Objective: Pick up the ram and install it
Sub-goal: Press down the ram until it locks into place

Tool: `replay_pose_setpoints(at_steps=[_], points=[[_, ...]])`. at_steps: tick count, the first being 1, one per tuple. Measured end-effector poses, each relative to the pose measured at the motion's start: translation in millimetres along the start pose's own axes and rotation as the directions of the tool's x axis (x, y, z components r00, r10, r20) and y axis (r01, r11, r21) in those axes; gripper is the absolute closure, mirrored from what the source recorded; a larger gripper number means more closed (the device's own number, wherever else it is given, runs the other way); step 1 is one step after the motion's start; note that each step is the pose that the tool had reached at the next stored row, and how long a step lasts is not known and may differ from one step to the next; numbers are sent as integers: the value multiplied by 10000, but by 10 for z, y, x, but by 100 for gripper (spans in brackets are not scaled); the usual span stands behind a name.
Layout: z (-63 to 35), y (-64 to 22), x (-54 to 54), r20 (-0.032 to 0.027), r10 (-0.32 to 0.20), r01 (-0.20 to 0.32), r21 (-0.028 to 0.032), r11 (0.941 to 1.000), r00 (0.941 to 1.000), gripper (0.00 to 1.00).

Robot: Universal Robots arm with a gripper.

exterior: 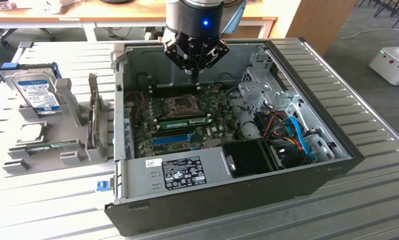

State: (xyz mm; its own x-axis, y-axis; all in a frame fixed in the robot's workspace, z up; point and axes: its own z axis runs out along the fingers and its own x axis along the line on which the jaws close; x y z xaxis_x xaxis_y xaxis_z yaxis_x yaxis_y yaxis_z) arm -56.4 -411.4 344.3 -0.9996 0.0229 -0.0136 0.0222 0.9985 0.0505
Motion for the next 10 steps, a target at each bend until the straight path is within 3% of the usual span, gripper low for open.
replay_pose_setpoints(at_steps=[10], points=[[0,-1,22,10,-37,37,0,10000,10000,89]])
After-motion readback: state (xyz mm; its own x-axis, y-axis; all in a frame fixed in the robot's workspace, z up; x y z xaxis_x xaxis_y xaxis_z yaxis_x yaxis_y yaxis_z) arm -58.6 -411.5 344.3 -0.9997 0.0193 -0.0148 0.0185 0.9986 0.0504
